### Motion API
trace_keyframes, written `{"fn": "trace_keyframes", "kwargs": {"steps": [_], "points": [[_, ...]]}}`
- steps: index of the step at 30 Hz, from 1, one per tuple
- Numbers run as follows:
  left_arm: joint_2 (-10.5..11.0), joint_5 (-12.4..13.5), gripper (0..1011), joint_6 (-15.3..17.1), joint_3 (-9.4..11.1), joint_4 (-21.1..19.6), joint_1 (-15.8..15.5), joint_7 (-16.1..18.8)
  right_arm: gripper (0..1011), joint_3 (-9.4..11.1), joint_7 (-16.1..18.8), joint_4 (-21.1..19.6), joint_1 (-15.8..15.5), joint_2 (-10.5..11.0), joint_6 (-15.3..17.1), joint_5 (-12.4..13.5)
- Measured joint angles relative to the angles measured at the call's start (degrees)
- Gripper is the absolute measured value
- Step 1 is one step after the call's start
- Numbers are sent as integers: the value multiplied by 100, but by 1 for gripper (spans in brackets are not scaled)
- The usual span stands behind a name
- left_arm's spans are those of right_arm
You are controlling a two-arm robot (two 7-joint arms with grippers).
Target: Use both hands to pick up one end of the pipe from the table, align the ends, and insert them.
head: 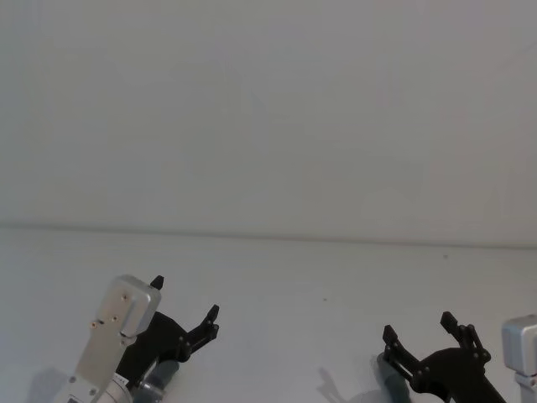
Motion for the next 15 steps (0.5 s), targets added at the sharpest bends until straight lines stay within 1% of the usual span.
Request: {"fn": "trace_keyframes", "kwargs": {"steps": [9,11,15], "points": [[-5,-1,1002,12,-3,-1,1,-2,1002,0,0,0,0,0,0,0],[-10,-7,1001,50,-10,-10,5,-3,1002,0,0,0,0,0,0,0],[-43,-76,1001,250,-53,-92,50,17,1003,0,0,0,0,0,0,0]]}}
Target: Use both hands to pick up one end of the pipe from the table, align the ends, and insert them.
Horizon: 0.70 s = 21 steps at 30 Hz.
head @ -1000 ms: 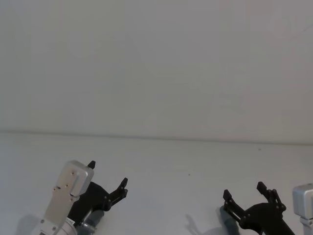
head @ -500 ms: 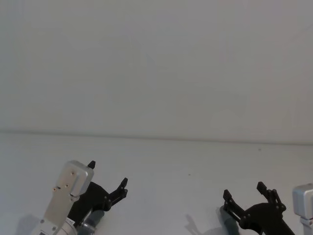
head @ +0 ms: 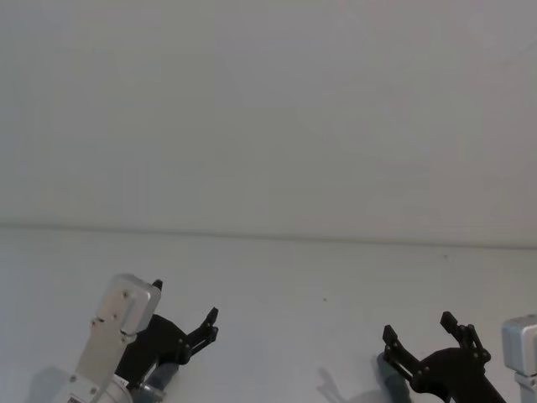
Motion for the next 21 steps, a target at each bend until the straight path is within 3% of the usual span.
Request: {"fn": "trace_keyframes", "kwargs": {"steps": [3,4,6,12,21], "points": [[-25,-63,1001,188,-48,-102,64,45,1002,0,0,0,0,0,0,0],[-42,-139,1002,438,-108,-246,150,107,1002,0,0,0,0,0,0,0],[-46,-156,1002,497,-123,-285,173,123,1002,0,0,0,0,0,0,0],[-50,-334,1002,1144,-269,-687,395,272,1002,0,0,0,0,0,0,0],[51,-632,1001,2302,-535,-1387,691,394,1002,0,0,0,0,0,0,0]]}}
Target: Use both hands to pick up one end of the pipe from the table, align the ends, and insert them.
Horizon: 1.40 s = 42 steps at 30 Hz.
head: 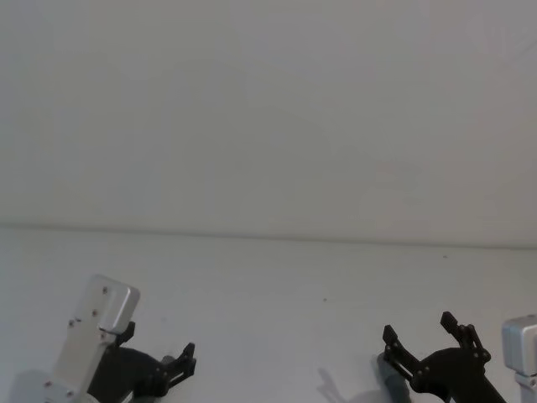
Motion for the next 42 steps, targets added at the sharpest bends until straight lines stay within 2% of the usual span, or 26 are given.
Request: {"fn": "trace_keyframes", "kwargs": {"steps": [4,8,17,26,42], "points": [[92,-146,1001,532,-116,-257,72,-12,1002,0,0,0,0,0,0,0],[153,-254,1002,883,-220,-431,117,-48,1002,0,0,0,0,0,0,0],[130,-424,1001,1356,-418,-646,235,-52,1002,0,0,0,0,0,0,0],[-31,-409,1002,1310,-510,-680,442,101,1002,0,0,0,0,0,0,0],[-210,-240,1002,1109,-486,-556,721,258,1002,0,0,0,0,0,0,0]]}}
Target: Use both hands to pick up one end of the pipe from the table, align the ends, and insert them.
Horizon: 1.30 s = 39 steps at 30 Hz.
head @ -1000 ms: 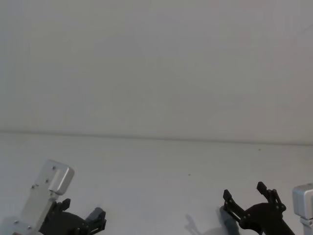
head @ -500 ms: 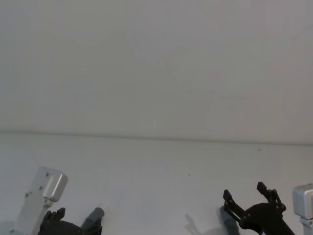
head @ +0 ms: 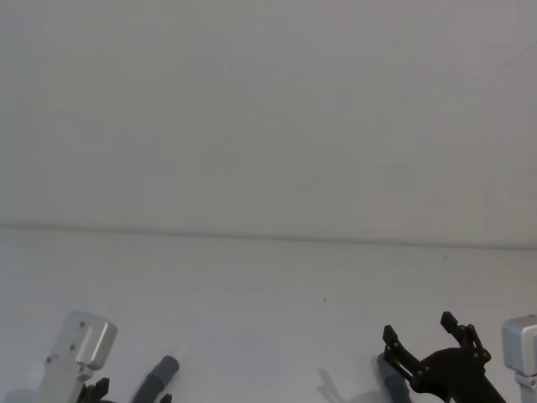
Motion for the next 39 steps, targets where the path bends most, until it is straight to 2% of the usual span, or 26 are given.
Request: {"fn": "trace_keyframes", "kwargs": {"steps": [16,39], "points": [[-165,20,1001,-141,-142,115,123,47,1002,0,0,0,0,0,0,0],[-365,-67,1001,-112,-305,442,-132,-133,1002,0,0,0,0,0,0,0]]}}
